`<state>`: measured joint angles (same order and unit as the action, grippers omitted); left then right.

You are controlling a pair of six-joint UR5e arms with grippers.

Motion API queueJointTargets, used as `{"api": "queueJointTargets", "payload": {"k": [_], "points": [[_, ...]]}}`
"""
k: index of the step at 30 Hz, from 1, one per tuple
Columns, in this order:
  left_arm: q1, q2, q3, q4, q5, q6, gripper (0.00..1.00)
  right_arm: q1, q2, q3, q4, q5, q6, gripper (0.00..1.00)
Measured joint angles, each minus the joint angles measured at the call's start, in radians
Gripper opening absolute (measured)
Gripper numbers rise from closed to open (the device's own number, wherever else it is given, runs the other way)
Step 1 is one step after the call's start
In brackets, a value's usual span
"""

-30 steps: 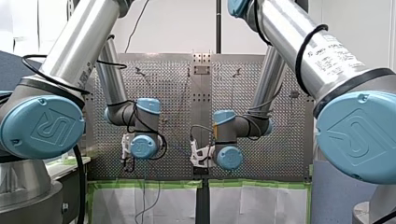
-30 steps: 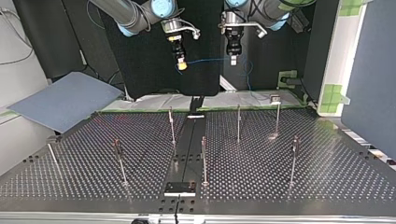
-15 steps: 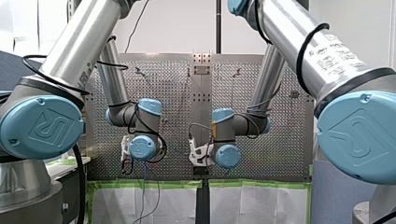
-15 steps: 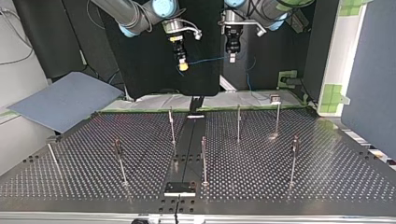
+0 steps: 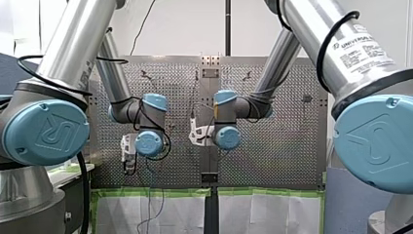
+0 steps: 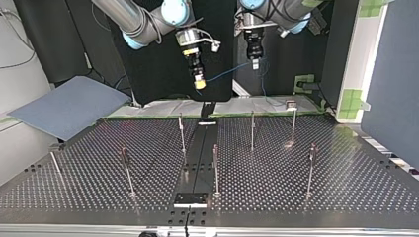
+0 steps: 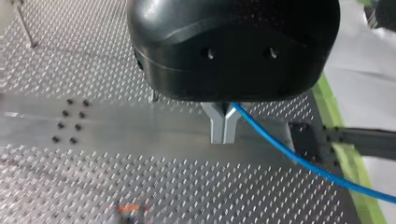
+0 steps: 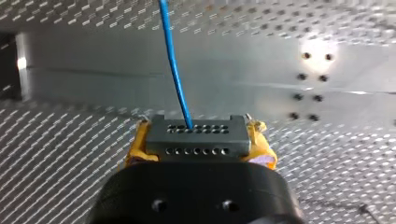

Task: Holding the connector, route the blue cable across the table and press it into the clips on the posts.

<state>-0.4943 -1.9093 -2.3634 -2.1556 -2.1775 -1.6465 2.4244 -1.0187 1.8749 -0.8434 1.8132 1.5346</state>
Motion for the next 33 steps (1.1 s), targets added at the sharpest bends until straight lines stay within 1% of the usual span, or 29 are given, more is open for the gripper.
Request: {"api": "queueJointTargets", "payload": {"k": [7, 14, 17, 21, 23, 27, 33], "points": [[0.011, 0.068, 0.030, -0.038, -0.068, 0.010, 0.02, 0.002, -0.060, -0.060, 0.060, -0.045, 0.004, 0.00], [0.016, 0.141, 0.075, -0.061, -0.141, 0.031, 0.02, 0.001, -0.130, -0.130, 0.130, -0.072, 0.005, 0.00], [0.018, 0.170, 0.087, -0.068, -0.170, 0.039, 0.02, -0.001, -0.159, -0.159, 0.159, -0.081, 0.007, 0.00], [0.023, 0.205, 0.094, -0.072, -0.205, 0.042, 0.02, 0.002, -0.192, -0.189, 0.194, -0.098, 0.009, 0.00], [0.027, 0.223, 0.098, -0.073, -0.223, 0.040, 0.02, 0.005, -0.196, -0.197, 0.212, -0.104, 0.009, 0.00], [0.031, 0.258, 0.107, -0.074, -0.252, 0.034, 0.02, 0.010, -0.187, -0.204, 0.246, -0.118, 0.011, 0.00], [0.043, 0.312, 0.123, -0.079, -0.262, 0.015, 0.02, 0.016, -0.182, -0.209, 0.298, -0.132, 0.012, 0.00]]}}
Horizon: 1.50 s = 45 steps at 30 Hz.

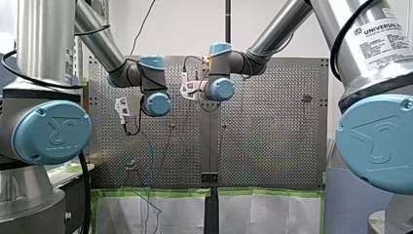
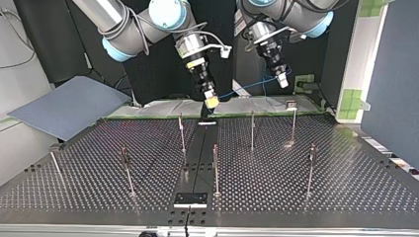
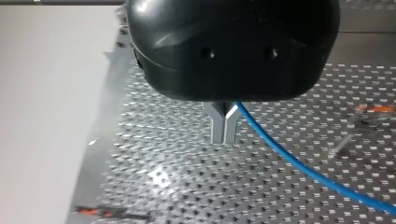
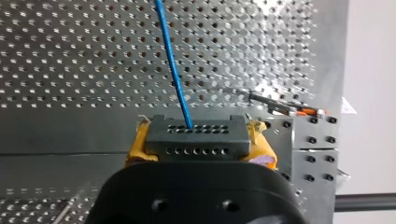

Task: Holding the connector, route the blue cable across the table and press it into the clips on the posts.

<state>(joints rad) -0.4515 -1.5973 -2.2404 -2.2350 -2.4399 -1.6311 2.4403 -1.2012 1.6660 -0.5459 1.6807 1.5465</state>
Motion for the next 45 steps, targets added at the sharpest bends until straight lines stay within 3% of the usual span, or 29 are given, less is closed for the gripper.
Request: {"api": "queueJointTargets", "payload": {"k": [6, 18, 30, 45], "points": [[0.011, 0.053, 0.004, -0.013, 0.001, -0.002, 0.02, 0.009, 0.001, -0.028, 0.056, -0.010, 0.011, 0.00], [0.044, 0.148, 0.006, -0.038, 0.028, 0.004, 0.02, 0.030, 0.007, -0.127, 0.162, -0.048, 0.052, 0.00], [0.111, 0.100, 0.068, -0.104, 0.064, 0.043, 0.02, 0.041, 0.069, -0.223, 0.258, -0.062, 0.072, 0.00], [0.239, 0.116, 0.090, -0.146, 0.189, 0.044, 0.02, 0.049, 0.081, -0.352, 0.387, -0.078, 0.116, 0.00]]}}
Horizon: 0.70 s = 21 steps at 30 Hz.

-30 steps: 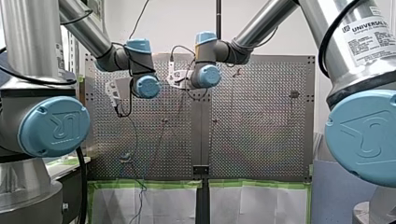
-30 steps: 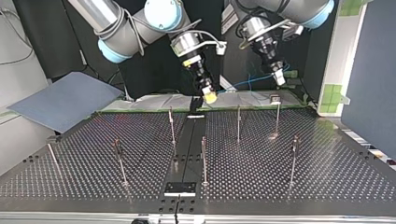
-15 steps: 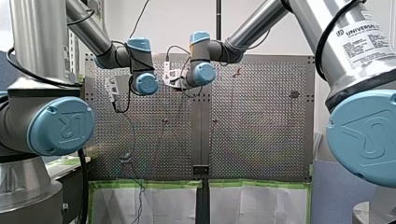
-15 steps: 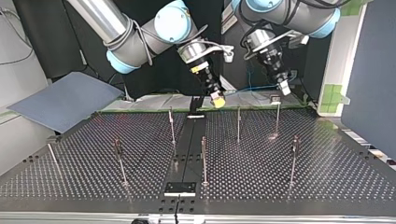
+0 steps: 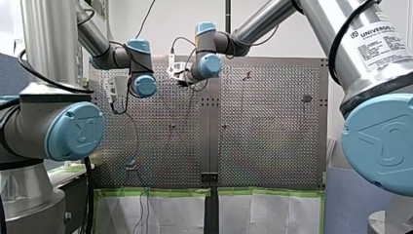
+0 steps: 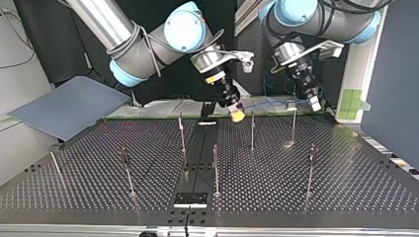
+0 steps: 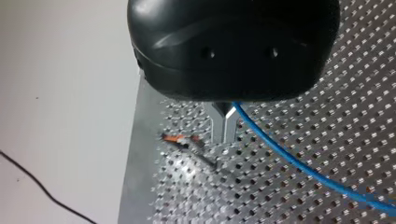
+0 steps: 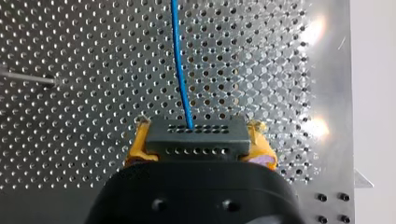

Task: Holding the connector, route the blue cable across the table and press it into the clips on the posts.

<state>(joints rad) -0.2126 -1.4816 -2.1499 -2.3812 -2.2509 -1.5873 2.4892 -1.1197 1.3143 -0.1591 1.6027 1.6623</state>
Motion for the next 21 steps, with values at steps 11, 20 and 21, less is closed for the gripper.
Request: {"api": "queueJointTargets", "payload": {"k": [11, 20, 21], "points": [[0.037, 0.004, 0.057, -0.048, 0.086, -0.002, 0.02, 0.005, 0.021, -0.102, 0.102, -0.006, 0.027, 0.00], [0.059, 0.024, 0.063, -0.063, 0.094, -0.005, 0.02, 0.003, 0.028, -0.170, 0.131, -0.006, 0.047, 0.00], [0.061, 0.028, 0.064, -0.063, 0.097, -0.005, 0.02, 0.003, 0.028, -0.177, 0.131, -0.006, 0.048, 0.00]]}}
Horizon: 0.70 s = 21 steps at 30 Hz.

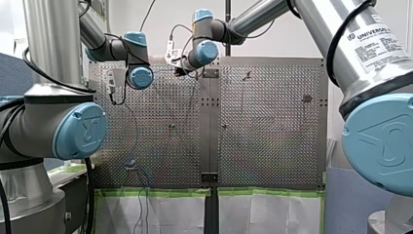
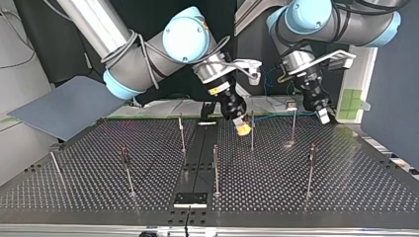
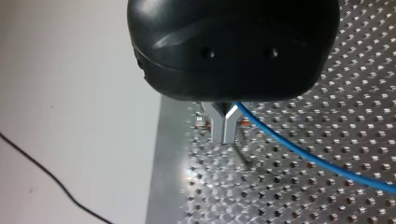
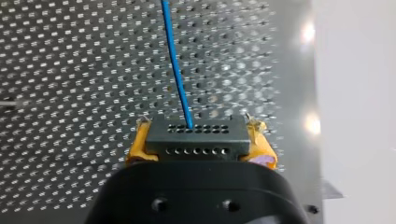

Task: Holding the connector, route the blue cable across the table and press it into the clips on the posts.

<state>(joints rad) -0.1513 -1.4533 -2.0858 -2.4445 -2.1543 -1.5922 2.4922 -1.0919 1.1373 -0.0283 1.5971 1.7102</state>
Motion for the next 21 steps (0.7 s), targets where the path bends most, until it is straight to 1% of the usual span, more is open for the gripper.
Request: {"api": "queueJointTargets", "payload": {"k": [3, 9, 14, 21], "points": [[0.006, 0.005, 0.009, -0.005, 0.016, -0.002, 0.02, 0.004, 0.009, -0.024, 0.004, -0.001, 0.003, 0.00], [0.017, 0.000, 0.027, -0.026, 0.037, -0.010, 0.02, 0.014, 0.047, -0.077, 0.024, -0.001, 0.006, 0.00], [0.035, -0.020, 0.036, -0.026, 0.048, -0.019, 0.02, 0.019, 0.074, -0.125, 0.028, -0.002, 0.008, 0.00], [0.068, -0.062, 0.064, -0.018, 0.062, -0.025, 0.02, 0.021, 0.118, -0.184, 0.033, -0.004, 0.015, 0.00]]}}
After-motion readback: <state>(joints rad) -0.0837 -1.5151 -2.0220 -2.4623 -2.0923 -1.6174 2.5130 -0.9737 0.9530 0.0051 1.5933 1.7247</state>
